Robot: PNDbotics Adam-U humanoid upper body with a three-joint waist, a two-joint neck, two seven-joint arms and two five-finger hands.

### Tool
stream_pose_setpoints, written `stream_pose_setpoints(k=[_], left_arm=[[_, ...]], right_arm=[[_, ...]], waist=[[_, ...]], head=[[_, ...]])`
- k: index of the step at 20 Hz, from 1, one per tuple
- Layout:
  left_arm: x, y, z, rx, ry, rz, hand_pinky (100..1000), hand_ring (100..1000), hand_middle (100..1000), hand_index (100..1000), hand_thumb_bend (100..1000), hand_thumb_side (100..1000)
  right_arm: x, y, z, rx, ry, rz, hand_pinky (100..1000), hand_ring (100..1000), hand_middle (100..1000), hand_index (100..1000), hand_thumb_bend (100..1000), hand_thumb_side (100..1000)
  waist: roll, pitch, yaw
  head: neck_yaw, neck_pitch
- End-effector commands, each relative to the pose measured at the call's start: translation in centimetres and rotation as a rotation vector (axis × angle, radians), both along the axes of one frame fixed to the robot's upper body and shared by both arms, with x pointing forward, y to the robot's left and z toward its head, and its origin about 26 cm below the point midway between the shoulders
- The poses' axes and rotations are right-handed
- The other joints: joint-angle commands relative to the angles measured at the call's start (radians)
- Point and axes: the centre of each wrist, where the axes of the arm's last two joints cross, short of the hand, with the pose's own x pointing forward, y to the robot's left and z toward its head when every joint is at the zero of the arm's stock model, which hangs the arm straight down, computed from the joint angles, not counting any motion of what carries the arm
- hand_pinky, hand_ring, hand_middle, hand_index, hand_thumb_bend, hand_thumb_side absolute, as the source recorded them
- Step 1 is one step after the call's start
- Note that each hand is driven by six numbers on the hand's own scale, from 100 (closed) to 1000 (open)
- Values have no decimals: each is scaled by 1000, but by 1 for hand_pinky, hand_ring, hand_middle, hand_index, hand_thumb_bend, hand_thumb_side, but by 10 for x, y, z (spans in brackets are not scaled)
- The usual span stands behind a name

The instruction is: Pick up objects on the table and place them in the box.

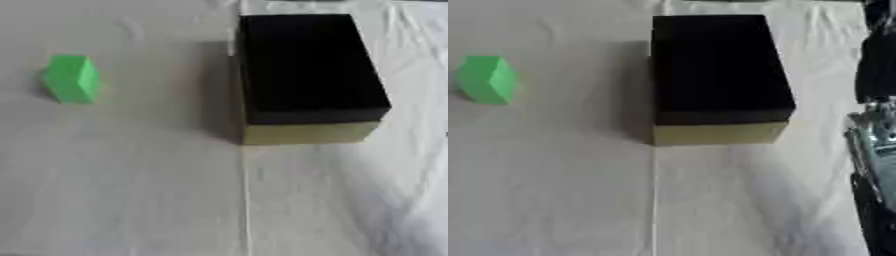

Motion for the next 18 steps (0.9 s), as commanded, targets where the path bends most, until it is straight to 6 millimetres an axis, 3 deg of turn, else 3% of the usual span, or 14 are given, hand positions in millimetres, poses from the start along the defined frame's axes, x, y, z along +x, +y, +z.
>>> stream_pose_setpoints(k=[1, 9, 13, 14, 15, 18], left_arm=[[-2, 2, 7, 11, -24, -1, 598, 623, 669, 770, 482, 828], [-3, 10, 15, 72, -27, 16, 600, 624, 674, 774, 489, 825], [-5, 30, 40, 239, -3, 92, 603, 625, 680, 784, 503, 834], [-6, 35, 48, 292, 21, 119, 605, 626, 684, 789, 457, 853], [-7, 40, 55, 350, 51, 147, 607, 628, 687, 794, 504, 845], [-9, 54, 77, 509, 146, 225, 617, 639, 700, 809, 512, 858]], right_arm=[[-4, -2, 10, -19, -34, 0, 878, 832, 857, 843, 100, 1000], [-4, -3, 10, -26, -33, 0, 878, 833, 857, 843, 100, 1000], [-4, -4, 10, -36, -34, -8, 878, 833, 857, 843, 100, 1000], [-5, -5, 10, -37, -34, -9, 878, 833, 857, 843, 100, 1000], [-5, -5, 11, -38, -34, -11, 878, 833, 857, 843, 100, 1000], [-5, -6, 11, -43, -36, -16, 878, 833, 857, 843, 100, 1000]], waist=[[3, -19, 2], [4, -19, 2], [11, -19, 2], [12, -19, 3], [14, -18, 3], [16, -17, 4]], head=[[2, -9], [-4, -6], [-11, -10], [-13, -13], [-14, -16], [-20, -19]])
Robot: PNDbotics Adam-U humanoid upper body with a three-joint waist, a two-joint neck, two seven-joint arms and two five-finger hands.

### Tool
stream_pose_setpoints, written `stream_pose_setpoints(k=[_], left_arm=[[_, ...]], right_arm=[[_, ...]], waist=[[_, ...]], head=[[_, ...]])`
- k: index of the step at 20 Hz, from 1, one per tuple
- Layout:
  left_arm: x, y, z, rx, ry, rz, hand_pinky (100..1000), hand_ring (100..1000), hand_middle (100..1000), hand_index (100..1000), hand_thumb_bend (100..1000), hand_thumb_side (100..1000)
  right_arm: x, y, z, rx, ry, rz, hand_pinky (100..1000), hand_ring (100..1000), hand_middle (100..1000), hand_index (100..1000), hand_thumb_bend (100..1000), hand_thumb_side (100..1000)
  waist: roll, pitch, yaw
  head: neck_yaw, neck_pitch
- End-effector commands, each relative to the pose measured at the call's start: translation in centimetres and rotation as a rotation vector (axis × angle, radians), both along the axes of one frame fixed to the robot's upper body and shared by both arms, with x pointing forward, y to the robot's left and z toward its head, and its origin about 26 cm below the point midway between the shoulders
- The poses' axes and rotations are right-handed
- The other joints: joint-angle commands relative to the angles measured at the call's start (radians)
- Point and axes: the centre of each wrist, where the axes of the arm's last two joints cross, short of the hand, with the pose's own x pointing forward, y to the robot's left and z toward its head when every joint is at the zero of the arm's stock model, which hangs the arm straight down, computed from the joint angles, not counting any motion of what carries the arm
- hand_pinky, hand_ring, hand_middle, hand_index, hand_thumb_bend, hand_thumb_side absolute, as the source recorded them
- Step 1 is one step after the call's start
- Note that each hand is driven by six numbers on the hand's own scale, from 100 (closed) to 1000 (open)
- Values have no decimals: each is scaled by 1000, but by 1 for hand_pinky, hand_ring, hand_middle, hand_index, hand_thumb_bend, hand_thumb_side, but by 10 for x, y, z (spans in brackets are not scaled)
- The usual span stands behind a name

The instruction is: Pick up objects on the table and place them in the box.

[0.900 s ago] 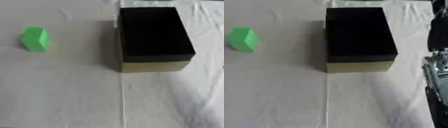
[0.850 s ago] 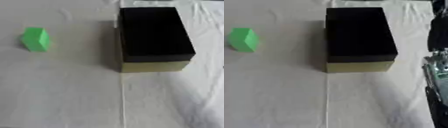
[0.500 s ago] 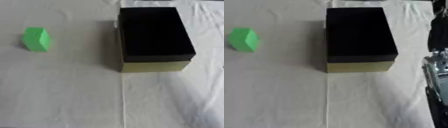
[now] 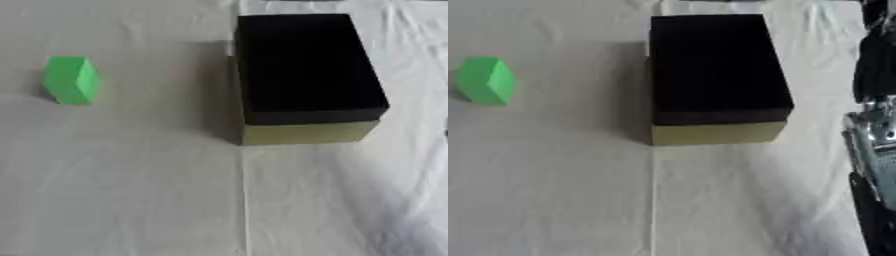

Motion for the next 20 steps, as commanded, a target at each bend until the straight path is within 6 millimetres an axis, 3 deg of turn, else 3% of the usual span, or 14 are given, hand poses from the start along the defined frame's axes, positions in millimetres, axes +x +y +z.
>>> stream_pose_setpoints(k=[1, 4, 8, 10, 15, 20], left_arm=[[-4, 17, 35, 206, 62, 100, 622, 645, 706, 814, 514, 862], [1, 34, 52, 363, 169, 167, 629, 654, 714, 821, 520, 856], [10, 55, 67, 558, 328, 193, 668, 710, 767, 859, 596, 855], [15, 62, 74, 678, 431, 192, 677, 727, 778, 859, 664, 798], [28, 70, 100, 876, 579, 189, 713, 767, 801, 864, 801, 687], [42, 69, 112, 1003, 703, 162, 734, 793, 819, 862, 857, 644]], right_arm=[[-4, -5, 11, -37, -37, -13, 878, 833, 857, 843, 100, 1000], [-5, -6, 11, -42, -37, -17, 878, 833, 857, 842, 100, 1000], [-5, -6, 11, -52, -34, -20, 878, 834, 857, 842, 100, 1000], [-5, -6, 12, -56, -34, -19, 878, 834, 857, 842, 100, 1000], [-5, -6, 11, -60, -27, -14, 878, 834, 857, 842, 100, 1000], [-5, -5, 11, -64, -23, -7, 878, 834, 857, 842, 100, 1000]], waist=[[5, -17, 3], [9, -17, 7], [13, -17, 11], [14, -18, 11], [17, -20, 9], [23, -18, 3]], head=[[-7, -11], [-12, -9], [-18, -7], [-20, -6], [-19, -3], [-14, 2]])
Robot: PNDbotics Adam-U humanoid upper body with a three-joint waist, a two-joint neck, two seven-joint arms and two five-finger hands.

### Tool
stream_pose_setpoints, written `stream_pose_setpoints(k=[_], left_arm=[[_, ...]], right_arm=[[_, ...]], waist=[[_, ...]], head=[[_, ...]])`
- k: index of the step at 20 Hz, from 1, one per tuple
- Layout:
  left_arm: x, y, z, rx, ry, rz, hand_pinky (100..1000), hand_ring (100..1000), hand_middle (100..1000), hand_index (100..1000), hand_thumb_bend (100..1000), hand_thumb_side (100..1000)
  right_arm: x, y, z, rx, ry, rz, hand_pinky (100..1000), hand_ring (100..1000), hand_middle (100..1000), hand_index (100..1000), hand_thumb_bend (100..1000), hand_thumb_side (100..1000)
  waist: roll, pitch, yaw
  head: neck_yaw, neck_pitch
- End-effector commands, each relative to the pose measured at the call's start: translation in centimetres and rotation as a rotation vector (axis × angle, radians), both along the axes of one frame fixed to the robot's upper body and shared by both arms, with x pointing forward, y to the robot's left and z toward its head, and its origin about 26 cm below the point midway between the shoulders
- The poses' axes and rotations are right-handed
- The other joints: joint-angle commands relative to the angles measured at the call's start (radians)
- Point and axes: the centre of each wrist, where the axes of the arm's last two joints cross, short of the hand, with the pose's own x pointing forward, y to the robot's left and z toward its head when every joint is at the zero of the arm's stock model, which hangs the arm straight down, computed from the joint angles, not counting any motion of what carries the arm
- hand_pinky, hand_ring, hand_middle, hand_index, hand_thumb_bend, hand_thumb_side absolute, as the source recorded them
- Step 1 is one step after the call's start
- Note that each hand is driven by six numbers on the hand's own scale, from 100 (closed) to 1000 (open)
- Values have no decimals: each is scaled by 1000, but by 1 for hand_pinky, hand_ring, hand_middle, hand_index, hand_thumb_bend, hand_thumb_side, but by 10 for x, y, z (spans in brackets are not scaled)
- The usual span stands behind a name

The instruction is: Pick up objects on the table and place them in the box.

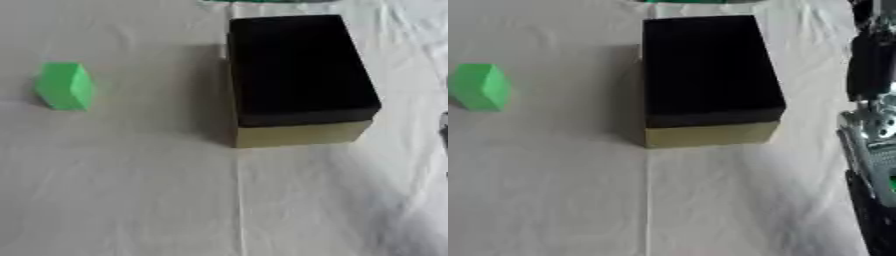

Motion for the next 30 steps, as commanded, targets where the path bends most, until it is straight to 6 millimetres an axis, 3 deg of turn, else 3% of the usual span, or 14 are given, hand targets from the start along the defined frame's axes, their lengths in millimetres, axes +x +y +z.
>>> stream_pose_setpoints(k=[1, 5, 8, 17, 24, 30], left_arm=[[1, 4, 19, 116, 73, 28, 742, 801, 825, 862, 873, 632], [9, -2, 22, 214, 135, 39, 759, 818, 827, 859, 920, 620], [16, -8, 22, 248, 173, 13, 767, 824, 826, 855, 908, 599], [35, -20, 12, 311, 334, -79, 788, 850, 866, 901, 638, 476], [41, -23, -4, 372, 443, -95, 803, 866, 885, 928, 651, 434], [45, -28, -3, 463, 397, -65, 805, 875, 892, 933, 629, 409]], right_arm=[[-4, -1, 9, -35, -24, 5, 878, 834, 857, 842, 100, 1000], [-4, 0, 8, -35, -19, 10, 878, 834, 857, 842, 100, 1000], [-3, 1, 8, -34, -17, 12, 878, 831, 854, 841, 100, 1000], [-3, 2, 8, -33, -12, 21, 878, 830, 854, 841, 100, 1000], [-3, 3, 8, -30, -9, 27, 878, 827, 851, 839, 100, 1000], [-2, 5, 8, -28, -9, 37, 878, 826, 849, 839, 100, 1000]], waist=[[10, -18, -1], [15, -14, -6], [19, -13, -10], [28, -11, -18], [31, -11, -23], [31, -10, -25]], head=[[3, 4], [0, 9], [1, 8], [6, 12], [9, 14], [14, 13]])
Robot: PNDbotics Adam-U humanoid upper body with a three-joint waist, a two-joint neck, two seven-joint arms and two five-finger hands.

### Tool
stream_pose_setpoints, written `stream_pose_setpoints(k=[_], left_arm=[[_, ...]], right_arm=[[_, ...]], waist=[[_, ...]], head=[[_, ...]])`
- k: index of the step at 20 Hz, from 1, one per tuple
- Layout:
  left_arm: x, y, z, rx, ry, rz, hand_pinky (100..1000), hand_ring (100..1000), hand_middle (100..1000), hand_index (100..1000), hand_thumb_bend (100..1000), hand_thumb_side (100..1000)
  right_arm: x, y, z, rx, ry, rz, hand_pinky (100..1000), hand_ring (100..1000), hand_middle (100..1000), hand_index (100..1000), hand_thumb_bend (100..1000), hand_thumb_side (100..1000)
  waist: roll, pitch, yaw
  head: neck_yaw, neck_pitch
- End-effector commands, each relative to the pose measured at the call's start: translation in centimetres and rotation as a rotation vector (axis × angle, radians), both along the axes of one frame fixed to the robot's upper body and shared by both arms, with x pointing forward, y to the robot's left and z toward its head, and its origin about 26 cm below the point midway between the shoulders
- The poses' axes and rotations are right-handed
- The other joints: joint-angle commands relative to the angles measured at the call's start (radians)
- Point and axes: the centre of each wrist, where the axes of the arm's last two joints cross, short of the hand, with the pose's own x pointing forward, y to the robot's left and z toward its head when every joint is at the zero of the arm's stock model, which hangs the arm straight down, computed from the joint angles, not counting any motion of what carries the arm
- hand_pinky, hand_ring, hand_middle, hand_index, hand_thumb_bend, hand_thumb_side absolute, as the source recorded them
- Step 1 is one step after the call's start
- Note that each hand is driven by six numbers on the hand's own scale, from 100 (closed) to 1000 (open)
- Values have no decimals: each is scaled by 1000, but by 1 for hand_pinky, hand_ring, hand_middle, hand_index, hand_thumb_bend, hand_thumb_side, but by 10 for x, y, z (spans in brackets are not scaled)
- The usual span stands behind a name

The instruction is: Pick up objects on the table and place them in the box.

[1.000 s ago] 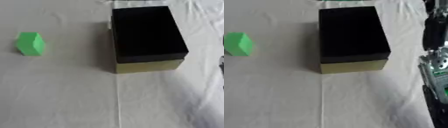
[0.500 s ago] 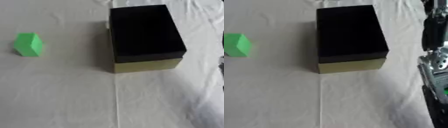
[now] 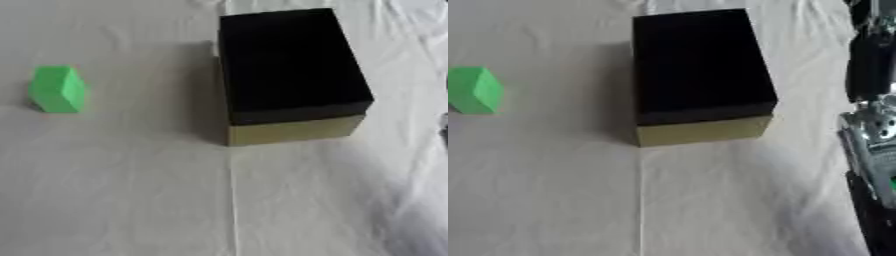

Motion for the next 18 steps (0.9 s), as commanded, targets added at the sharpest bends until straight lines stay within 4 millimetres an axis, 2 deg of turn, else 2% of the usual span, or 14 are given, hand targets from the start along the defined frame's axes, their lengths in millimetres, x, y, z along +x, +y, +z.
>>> stream_pose_setpoints(k=[1, 4, 18], left_arm=[[0, -1, 14, 62, -80, 4, 803, 873, 889, 931, 621, 406], [9, -2, 12, 34, -131, -7, 789, 858, 881, 926, 551, 380], [44, -5, 11, -56, -117, -1, 788, 860, 890, 936, 539, 378]], right_arm=[[-3, 2, 9, -18, -28, 16, 878, 826, 849, 839, 100, 1000], [-2, 3, 9, -19, -26, 23, 878, 826, 849, 839, 100, 1000], [-1, 7, 11, -23, -30, 43, 880, 827, 849, 840, 100, 1000]], waist=[[2, -16, -1], [1, -13, -5], [6, 14, -22]], head=[[5, 7], [8, 5], [25, -20]])
